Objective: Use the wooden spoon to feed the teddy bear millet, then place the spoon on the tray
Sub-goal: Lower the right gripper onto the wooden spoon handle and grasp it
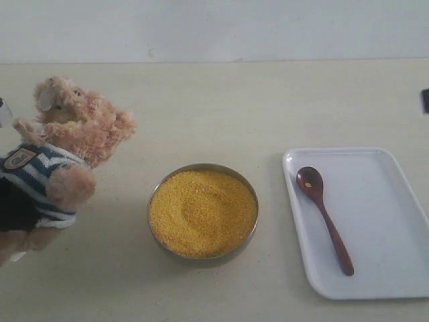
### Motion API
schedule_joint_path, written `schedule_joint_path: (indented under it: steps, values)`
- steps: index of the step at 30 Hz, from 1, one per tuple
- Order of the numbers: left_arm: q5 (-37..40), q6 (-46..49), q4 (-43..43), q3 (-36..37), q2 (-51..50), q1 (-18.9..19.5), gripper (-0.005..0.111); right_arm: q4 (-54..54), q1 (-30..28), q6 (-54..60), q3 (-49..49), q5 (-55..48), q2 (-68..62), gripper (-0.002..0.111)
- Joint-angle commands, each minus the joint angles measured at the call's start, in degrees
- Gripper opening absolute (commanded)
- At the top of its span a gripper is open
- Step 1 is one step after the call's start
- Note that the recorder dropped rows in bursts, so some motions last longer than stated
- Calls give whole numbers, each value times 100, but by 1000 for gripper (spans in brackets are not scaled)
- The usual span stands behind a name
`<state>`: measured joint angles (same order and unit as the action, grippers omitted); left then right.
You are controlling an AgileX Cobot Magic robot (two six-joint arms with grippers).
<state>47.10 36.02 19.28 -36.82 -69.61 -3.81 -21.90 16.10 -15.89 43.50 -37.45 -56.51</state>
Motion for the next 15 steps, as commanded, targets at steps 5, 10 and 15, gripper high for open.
schedule_joint_path:
  steps: [5, 10, 15]
  values:
    - [-129, -16, -44, 20, 53, -23, 4, 1182, 910, 601, 130, -786, -2404, 1]
    - [-157, -16, -44, 18, 53, -23, 4, 2119, 910, 884, -411, 350, -2761, 37]
    - [-187, -47, -33, 18, 53, -23, 4, 2284, 910, 887, -411, 891, -3623, 48]
